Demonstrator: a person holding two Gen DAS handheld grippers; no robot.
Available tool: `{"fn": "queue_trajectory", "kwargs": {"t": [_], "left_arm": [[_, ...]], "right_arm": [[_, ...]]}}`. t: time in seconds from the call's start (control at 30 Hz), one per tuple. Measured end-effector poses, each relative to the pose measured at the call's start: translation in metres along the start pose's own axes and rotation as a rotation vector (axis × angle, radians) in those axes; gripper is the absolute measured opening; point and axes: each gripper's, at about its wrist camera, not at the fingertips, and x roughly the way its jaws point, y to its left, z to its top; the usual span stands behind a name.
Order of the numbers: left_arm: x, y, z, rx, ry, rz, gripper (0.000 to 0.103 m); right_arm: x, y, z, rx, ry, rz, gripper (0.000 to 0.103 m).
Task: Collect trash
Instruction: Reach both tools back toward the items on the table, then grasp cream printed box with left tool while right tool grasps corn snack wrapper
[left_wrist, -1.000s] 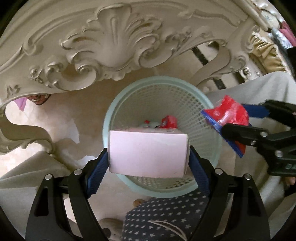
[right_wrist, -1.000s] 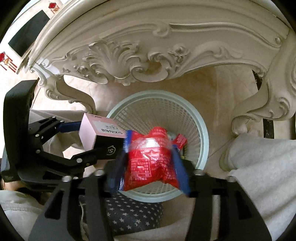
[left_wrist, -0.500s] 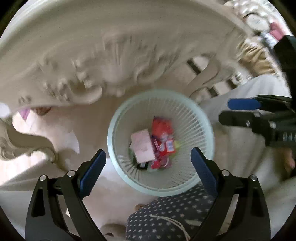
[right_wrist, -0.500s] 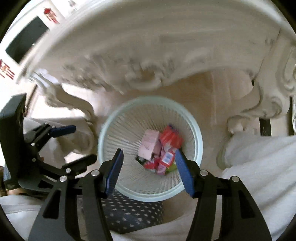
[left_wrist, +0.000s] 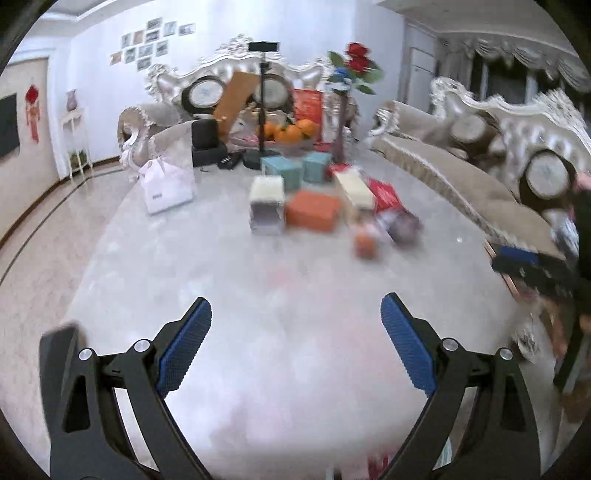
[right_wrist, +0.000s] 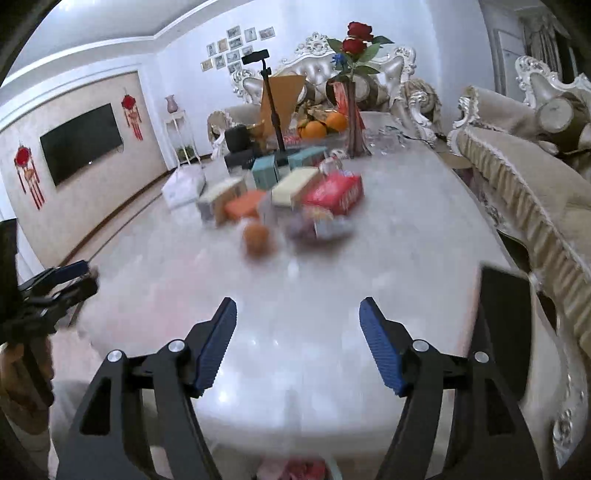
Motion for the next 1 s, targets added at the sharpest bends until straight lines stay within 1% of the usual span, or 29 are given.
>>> {"fn": "queue_trajectory", "kwargs": {"t": [0.03,0.07,0.17,0.23,0.33,0.47,0.6,0.67,0.8,0.9,1.0], "left_arm": [[0.013,0.001,0.011,0.004,0.002,0.009,0.091],[0.029,0.003,0.020,0.007,0.008,0.030,0.091],[0.080,0.008,0.049,0.013,0.036,0.075,0.091],[0.104,0.010,0.057,0.004,0.049,0.085,0.091],[0.131,0.015,0.064,-0.020,0.075,0.090,0.091],[0.152,0.022,0.069,-0.057,0.096,0.108,0.091],[0.164,0.032,0.081,-0.145,0.083,0.090,0.091],[0.174,0.033,0.090,-0.160,0.089,0.081,0.091],[0.197,0.033,0.099,-0.151,0.154,0.121,0.091],[0.210,0.040,0.102,-0.200,0.195,0.114,0.091],[0.220,0.050,0.101,-0.280,0.244,0.092,0.091]], "right_arm": [[0.013,-0.001,0.008,-0.016,0.011,-0.035,0.066],[0.022,-0.003,0.012,-0.024,0.023,-0.051,0.066],[0.057,-0.009,0.028,-0.010,0.079,-0.047,0.066],[0.072,-0.014,0.032,0.005,0.106,-0.050,0.066],[0.084,-0.018,0.033,0.018,0.127,-0.058,0.065],[0.093,-0.024,0.037,0.059,0.131,-0.049,0.066],[0.097,-0.026,0.040,0.068,0.134,-0.050,0.066],[0.102,-0.026,0.044,0.062,0.140,-0.055,0.066],[0.107,-0.025,0.047,0.054,0.151,-0.059,0.066],[0.114,-0.023,0.048,0.027,0.167,-0.065,0.066],[0.116,-0.017,0.050,-0.002,0.173,-0.063,0.066]]}}
